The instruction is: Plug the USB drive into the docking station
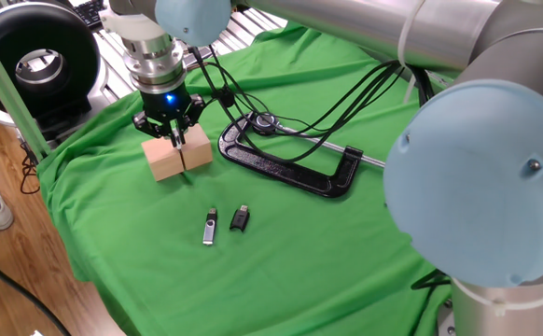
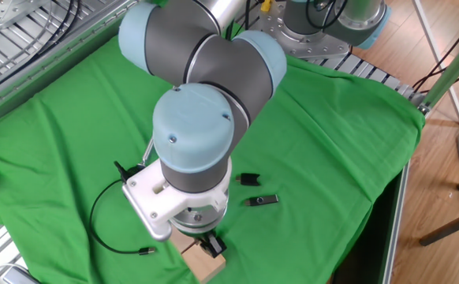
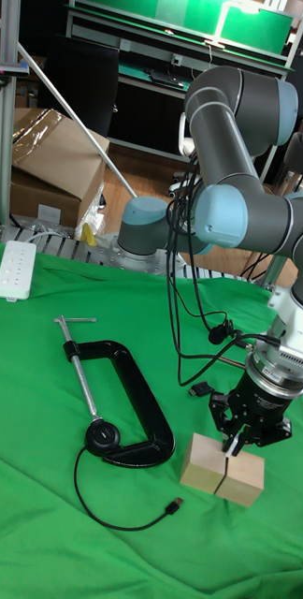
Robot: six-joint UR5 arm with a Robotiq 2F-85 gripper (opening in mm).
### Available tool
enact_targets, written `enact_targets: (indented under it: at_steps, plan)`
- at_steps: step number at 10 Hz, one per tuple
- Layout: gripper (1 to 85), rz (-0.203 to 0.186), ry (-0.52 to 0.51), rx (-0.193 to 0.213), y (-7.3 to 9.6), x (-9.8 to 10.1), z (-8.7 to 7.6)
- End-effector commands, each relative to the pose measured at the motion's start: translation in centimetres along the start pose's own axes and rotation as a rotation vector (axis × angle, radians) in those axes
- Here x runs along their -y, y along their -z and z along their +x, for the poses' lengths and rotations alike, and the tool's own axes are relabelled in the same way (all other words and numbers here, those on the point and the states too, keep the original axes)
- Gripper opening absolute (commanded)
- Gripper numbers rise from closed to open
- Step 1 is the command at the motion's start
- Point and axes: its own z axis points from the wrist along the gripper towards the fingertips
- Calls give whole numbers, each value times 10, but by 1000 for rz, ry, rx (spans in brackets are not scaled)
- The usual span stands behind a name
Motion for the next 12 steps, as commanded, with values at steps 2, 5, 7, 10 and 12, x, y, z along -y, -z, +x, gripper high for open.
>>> enact_targets:
  at_steps: [2, 5, 7, 10, 12]
  plan:
    - [150, -14, -4, -1, 1, -3, 0]
    - [57, -8, -7, -3, 1, -2, 0]
    - [17, -41, 13, -19, 6, -9, 4]
    - [17, -60, 28, -19, 15, -8, 1]
    - [17, -46, 51, -15, 31, 4, -3]
